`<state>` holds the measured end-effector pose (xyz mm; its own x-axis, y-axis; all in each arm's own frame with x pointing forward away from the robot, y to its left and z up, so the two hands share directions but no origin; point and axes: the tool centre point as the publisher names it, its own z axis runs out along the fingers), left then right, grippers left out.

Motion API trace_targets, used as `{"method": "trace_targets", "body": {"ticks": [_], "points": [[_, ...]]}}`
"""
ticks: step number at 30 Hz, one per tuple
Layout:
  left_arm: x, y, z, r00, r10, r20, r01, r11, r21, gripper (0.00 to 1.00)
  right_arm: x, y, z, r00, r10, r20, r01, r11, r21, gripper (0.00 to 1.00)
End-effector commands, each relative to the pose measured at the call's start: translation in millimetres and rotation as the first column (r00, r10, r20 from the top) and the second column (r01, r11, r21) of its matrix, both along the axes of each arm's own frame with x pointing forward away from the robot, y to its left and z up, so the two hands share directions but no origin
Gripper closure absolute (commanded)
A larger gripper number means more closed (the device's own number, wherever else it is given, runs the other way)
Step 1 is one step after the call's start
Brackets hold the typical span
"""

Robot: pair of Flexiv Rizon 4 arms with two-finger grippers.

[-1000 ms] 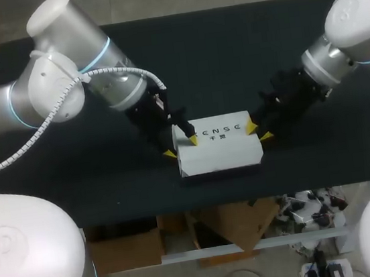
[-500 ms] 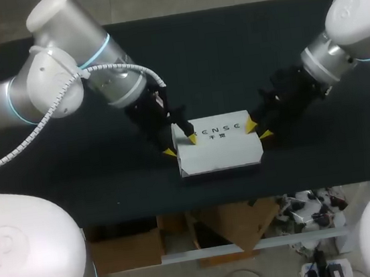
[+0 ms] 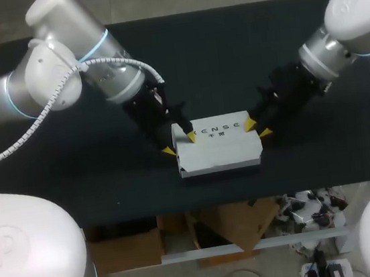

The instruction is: Assemble the packaging by folding the flat box into shape, placing the metal phone stand inside, and closing the box properly

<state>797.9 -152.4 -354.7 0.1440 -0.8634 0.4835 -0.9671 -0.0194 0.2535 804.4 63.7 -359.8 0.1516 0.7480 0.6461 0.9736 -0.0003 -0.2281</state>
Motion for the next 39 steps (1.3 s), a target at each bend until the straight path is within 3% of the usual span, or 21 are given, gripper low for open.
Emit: {"method": "trace_targets", "body": {"ticks": [1,18,39], "points": [[4.3,-4.1,-0.2,1.0,-0.005,-0.013,0.005,1.0,0.004,0.38,3.1,4.1,0.9,1.0,0.004,-0.01,-0.004,1.0,-0.002,0.61],[6.8,-6.0,5.1,0.998,-0.006,-0.059,0.006,1.0,0.008,0.42,7.7,6.1,3.8,1.0,0.007,-0.029,-0.007,1.0,-0.002,0.62],[6.5,-5.8,12.5,0.997,-0.004,-0.074,0.007,0.999,0.037,0.41,8.3,7.2,9.9,0.999,0.008,-0.034,-0.008,1.0,0.001,0.62]]}}
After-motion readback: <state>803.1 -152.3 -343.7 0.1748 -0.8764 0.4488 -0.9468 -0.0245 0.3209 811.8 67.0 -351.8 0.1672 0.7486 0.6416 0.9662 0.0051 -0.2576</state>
